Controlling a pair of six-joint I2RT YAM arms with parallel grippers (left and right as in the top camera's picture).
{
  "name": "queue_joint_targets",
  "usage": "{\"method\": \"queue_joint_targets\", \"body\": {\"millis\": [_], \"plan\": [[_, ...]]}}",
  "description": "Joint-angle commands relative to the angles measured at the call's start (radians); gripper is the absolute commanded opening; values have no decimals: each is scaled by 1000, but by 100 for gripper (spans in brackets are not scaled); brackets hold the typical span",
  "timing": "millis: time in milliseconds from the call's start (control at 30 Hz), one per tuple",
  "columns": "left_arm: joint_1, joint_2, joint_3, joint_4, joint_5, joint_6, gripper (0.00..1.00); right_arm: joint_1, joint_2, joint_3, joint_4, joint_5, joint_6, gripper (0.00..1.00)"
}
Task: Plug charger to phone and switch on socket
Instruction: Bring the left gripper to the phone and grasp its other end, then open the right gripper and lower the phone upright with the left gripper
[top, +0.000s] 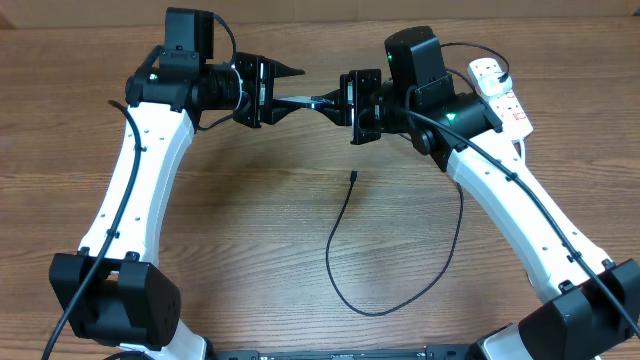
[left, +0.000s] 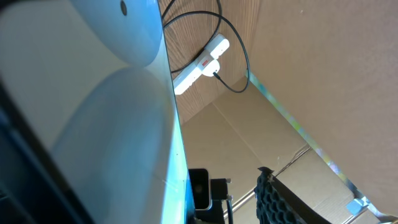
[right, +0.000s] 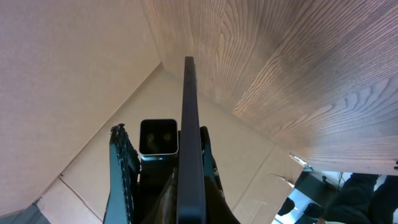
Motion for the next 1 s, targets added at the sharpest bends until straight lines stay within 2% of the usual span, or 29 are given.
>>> {"method": "queue_joint_targets", "body": {"millis": [0, 133, 433, 567, 733, 933, 967], "plan": [[-7, 2, -1, 1, -14, -3, 48, 3, -46, 41, 15, -10, 6, 5], [-7, 2, -1, 1, -13, -3, 42, 3, -46, 41, 15, -10, 6, 9], [-7, 2, -1, 1, -13, -3, 19, 3, -46, 41, 15, -10, -3, 9], [-7, 2, -1, 1, -13, -3, 5, 3, -46, 41, 14, -11, -21, 11], [-7, 2, -1, 1, -14, -2, 4, 3, -46, 41, 15, -10, -69, 34], [-6, 2, -1, 0, -60, 17, 4, 3, -46, 41, 10, 1, -222, 69], [-5, 2, -1, 0, -71, 28, 4, 3, -46, 41, 7, 11, -253, 72]]}}
